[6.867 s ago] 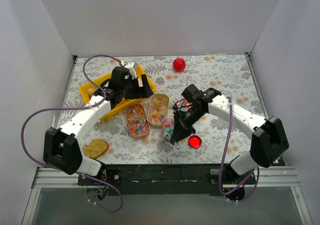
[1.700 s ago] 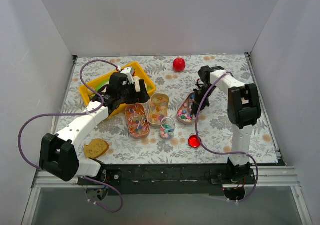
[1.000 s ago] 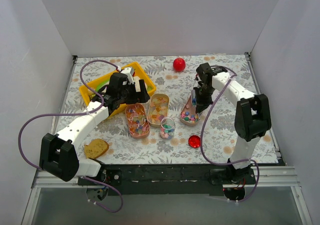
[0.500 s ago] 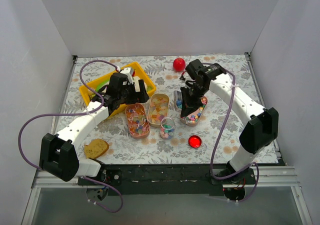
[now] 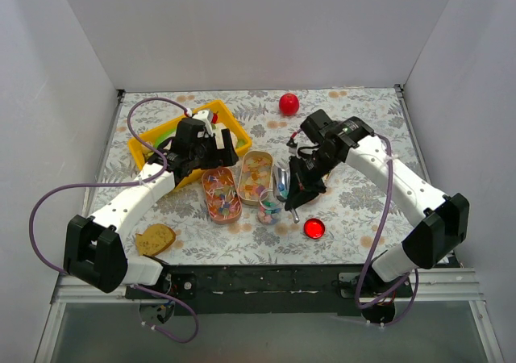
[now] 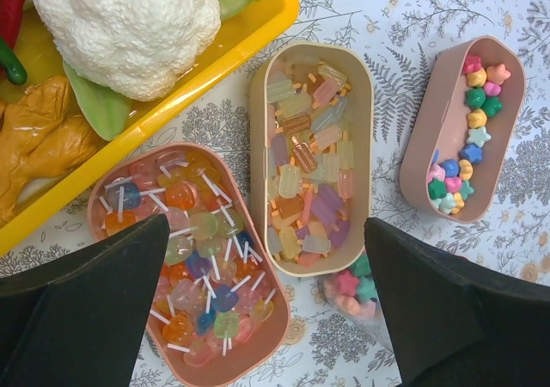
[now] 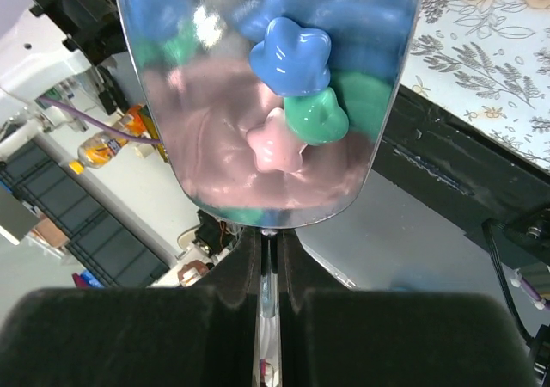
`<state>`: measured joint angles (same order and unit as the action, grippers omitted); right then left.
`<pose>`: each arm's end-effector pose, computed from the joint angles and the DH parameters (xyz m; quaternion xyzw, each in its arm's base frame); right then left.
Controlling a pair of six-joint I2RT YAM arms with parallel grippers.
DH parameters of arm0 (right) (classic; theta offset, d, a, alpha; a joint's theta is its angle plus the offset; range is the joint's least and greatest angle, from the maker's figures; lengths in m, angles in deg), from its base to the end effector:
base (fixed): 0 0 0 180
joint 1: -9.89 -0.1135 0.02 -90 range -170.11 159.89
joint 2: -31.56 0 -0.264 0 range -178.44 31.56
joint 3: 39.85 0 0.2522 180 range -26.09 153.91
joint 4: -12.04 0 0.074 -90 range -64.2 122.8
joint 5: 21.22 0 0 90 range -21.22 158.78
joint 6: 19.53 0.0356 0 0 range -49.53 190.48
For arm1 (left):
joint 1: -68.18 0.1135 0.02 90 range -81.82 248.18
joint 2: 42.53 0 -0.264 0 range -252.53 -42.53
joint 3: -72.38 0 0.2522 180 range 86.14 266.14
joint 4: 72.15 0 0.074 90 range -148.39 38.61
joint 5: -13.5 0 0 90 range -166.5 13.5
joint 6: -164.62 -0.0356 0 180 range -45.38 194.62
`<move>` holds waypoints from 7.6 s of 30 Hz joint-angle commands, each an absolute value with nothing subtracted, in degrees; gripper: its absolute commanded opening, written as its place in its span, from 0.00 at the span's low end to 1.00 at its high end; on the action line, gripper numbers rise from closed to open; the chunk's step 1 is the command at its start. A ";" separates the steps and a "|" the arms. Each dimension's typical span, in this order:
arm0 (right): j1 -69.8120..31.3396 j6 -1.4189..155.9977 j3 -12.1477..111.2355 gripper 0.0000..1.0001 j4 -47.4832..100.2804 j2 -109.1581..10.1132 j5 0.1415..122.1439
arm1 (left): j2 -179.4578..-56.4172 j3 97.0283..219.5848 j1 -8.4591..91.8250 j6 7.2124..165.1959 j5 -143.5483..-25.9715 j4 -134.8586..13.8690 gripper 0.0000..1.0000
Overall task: Pack the candies
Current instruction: Place the fake candies in the packing bottle, then adjust the storage box at the center of the board, then scoop the fake candies from the storage box.
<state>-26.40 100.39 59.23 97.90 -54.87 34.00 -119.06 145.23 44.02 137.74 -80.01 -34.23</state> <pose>0.2132 0.1818 0.3334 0.0960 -0.9402 -0.3238 0.0448 0.2656 -0.1215 0.2813 -0.2922 0.8637 -0.3030 0.2772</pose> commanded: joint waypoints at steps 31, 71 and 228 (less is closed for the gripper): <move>-29.48 128.65 31.84 0.01 63.08 -47.28 7.70 | -114.60 143.97 44.36 138.17 -77.47 -31.85 0.98; -27.38 107.73 59.70 0.01 82.33 -55.54 32.75 | -120.75 146.61 44.19 138.26 -89.06 -33.69 0.91; -8.04 92.80 66.72 0.01 90.84 -90.96 47.41 | -148.88 152.67 18.35 127.71 -62.08 -58.92 0.00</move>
